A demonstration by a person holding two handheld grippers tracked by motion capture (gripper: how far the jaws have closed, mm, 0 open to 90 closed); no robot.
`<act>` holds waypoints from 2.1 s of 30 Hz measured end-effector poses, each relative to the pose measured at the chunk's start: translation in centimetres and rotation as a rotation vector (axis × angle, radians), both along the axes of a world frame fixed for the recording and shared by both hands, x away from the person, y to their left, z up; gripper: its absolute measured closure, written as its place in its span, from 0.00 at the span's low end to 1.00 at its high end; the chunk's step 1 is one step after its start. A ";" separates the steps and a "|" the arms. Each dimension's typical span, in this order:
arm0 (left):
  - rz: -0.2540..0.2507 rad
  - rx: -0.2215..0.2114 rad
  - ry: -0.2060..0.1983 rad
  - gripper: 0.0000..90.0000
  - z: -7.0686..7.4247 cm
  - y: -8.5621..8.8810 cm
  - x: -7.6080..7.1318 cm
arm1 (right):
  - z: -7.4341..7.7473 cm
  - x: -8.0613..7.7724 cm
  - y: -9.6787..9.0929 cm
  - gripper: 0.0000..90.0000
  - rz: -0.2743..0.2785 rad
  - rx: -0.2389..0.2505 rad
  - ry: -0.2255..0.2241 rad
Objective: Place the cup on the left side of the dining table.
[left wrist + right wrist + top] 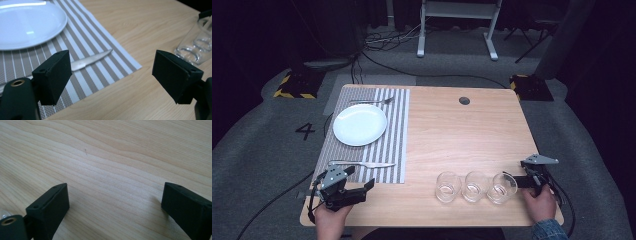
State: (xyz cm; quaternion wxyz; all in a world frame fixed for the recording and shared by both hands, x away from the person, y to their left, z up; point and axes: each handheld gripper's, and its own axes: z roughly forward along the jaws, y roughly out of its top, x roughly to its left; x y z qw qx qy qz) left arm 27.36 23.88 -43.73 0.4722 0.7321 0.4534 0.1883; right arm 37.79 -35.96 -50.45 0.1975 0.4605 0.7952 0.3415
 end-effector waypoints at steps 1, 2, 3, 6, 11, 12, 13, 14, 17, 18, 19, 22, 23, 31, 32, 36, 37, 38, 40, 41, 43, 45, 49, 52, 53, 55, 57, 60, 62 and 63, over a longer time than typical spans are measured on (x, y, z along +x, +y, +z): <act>0.007 -0.005 -0.014 0.18 0.3 0.0 -0.1 | 0.0 0.0 0.0 0.09 0.000 0.000 0.000; 0.013 -0.006 -0.033 0.18 0.7 0.0 -0.2 | 0.0 0.0 0.0 0.09 0.000 0.000 0.000; 0.021 -0.012 -0.043 0.18 0.9 0.0 -0.4 | 0.0 0.0 0.0 0.09 0.000 0.000 0.000; 0.034 -0.036 -0.067 0.18 1.6 0.2 -0.5 | 0.0 0.0 0.0 0.09 0.000 0.000 0.000; 0.056 -0.011 -0.081 0.19 2.5 0.3 -0.9 | 0.0 0.0 0.0 0.09 0.000 0.000 0.000; 0.060 -0.013 -0.086 0.19 2.7 0.2 -1.0 | 0.0 0.0 0.0 0.09 0.000 0.000 0.000; 0.053 -0.006 -0.091 0.18 3.0 0.2 -1.1 | 0.0 0.0 0.0 0.09 0.000 0.000 0.000; 0.048 0.000 -0.098 0.18 3.3 0.1 -1.1 | 0.0 0.0 0.0 0.09 0.000 0.000 0.000; 0.041 0.007 -0.110 0.18 3.6 -0.2 -1.1 | 0.0 0.0 0.0 0.09 0.000 0.000 0.000; 0.041 -0.001 -0.108 0.18 3.7 -0.3 -1.0 | 0.0 0.0 0.0 0.09 0.000 0.000 0.000; 0.039 0.000 -0.108 0.18 3.6 -0.3 -0.9 | 0.0 0.0 0.0 0.09 0.000 0.000 0.000; 0.025 -0.008 -0.099 0.19 3.5 -0.7 -0.6 | 0.0 0.0 0.0 0.09 0.000 0.000 0.000; 0.019 -0.012 -0.097 0.18 3.5 -0.7 -0.5 | 0.0 0.0 0.0 0.09 0.000 0.000 0.000; -0.060 -0.007 -0.111 0.18 4.2 -3.2 0.7 | 0.0 0.0 0.0 0.09 -0.001 0.000 0.000; -0.068 -0.006 -0.112 0.18 4.3 -3.5 0.9 | 0.0 0.0 0.0 0.09 -0.003 0.000 0.000; -0.098 -0.013 -0.107 0.18 4.3 -4.6 1.7 | 0.0 0.0 0.0 0.09 -0.004 0.000 0.000; -0.106 -0.013 -0.110 0.18 4.3 -4.9 1.9 | 0.0 0.0 0.0 0.09 -0.004 0.000 0.000; -0.118 -0.008 -0.108 0.18 4.4 -5.2 2.1 | 0.0 0.0 0.0 0.09 -0.005 0.000 0.000; -0.142 -0.004 -0.110 0.18 4.4 -5.9 2.5 | 0.0 0.0 0.0 0.09 -0.005 0.000 0.000; -0.149 -0.006 -0.112 0.18 4.5 -6.3 2.6 | 0.0 0.0 0.0 0.09 -0.004 0.000 0.000; -0.173 -0.007 -0.117 0.18 4.6 -7.0 2.9 | 0.0 0.0 0.1 0.09 -0.005 0.000 0.000; -0.197 -0.005 -0.122 0.18 4.8 -7.8 3.2 | 0.0 0.0 0.1 0.09 -0.006 0.000 0.000; -0.252 -0.008 -0.127 0.18 5.2 -10.0 3.9 | 0.0 0.0 0.1 0.09 -0.006 0.000 0.000; -0.274 -0.002 -0.137 0.18 5.4 -10.9 4.0 | 0.0 0.0 0.1 0.09 -0.007 0.000 0.000; -0.284 0.004 -0.139 0.18 5.4 -11.3 4.0 | 0.0 0.0 0.1 0.09 -0.007 0.000 0.000; -0.307 0.014 -0.143 0.18 5.5 -12.2 4.1 | 0.0 0.0 0.1 0.09 -0.007 0.000 0.000; -0.329 0.011 -0.146 0.18 5.6 -13.0 4.3 | 0.0 0.0 0.1 0.09 -0.007 0.000 0.000; -0.354 0.005 -0.143 0.18 5.7 -14.1 4.6 | 0.0 0.0 0.1 0.09 -0.007 0.000 0.000; -0.369 -0.001 -0.139 0.18 5.7 -14.9 4.9 | 0.0 0.0 0.1 0.09 -0.007 0.000 0.000; -0.376 -0.006 -0.138 0.18 5.8 -15.4 5.0 | 0.0 0.0 0.1 0.09 -0.007 0.000 0.000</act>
